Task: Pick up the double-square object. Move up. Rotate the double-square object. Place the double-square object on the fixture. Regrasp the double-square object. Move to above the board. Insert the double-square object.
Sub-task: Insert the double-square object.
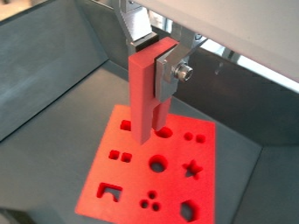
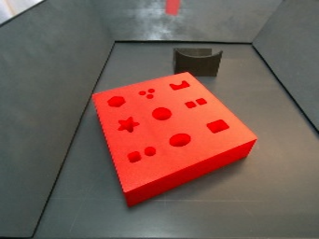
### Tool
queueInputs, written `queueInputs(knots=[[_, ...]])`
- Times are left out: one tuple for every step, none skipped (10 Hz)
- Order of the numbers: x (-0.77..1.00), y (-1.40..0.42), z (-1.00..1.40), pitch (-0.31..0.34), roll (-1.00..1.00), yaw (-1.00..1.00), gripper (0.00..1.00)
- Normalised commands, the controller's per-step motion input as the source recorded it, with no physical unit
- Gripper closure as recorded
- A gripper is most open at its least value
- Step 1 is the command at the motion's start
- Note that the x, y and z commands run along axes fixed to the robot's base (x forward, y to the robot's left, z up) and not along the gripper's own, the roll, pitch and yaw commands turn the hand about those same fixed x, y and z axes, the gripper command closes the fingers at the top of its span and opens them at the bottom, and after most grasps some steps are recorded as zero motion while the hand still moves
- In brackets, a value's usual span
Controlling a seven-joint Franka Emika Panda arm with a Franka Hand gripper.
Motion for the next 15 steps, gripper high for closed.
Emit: queueInputs(knots=[[0.44,0.1,-0.74,-0.01,0.0,-0.76,1.0],[0.23,0.03,-0.63,-0.02,-0.08,-0.93,1.0],[0.07,0.0,-0.57,-0.041,-0.07,-0.97,1.0],[0.0,0.0,-0.48,-0.074,-0.08,-0.99,1.0],[0.0,0.0,-0.43,-0.099,-0.1,-0.98,1.0],[0.0,-0.01,-0.4,-0.114,-0.08,-1.0,1.0],[0.0,-0.02,-0.4,-0.116,-0.08,-1.0,1.0],[0.0,-0.02,-0.4,-0.12,-0.07,-1.0,1.0],[0.0,-0.02,-0.39,-0.124,-0.08,-1.0,1.0],[0.0,-0.01,-0.36,-0.141,-0.1,-0.99,1.0],[0.0,0.0,-0.36,-0.144,-0.11,-0.98,1.0],[0.01,0.0,-0.29,-0.116,-0.14,-0.94,1.0],[0.15,0.13,0.01,0.027,0.0,-0.23,1.0],[0.02,0.06,-0.15,-0.023,0.0,0.0,1.0],[0.42,0.16,-0.43,0.0,0.0,0.0,1.0]])
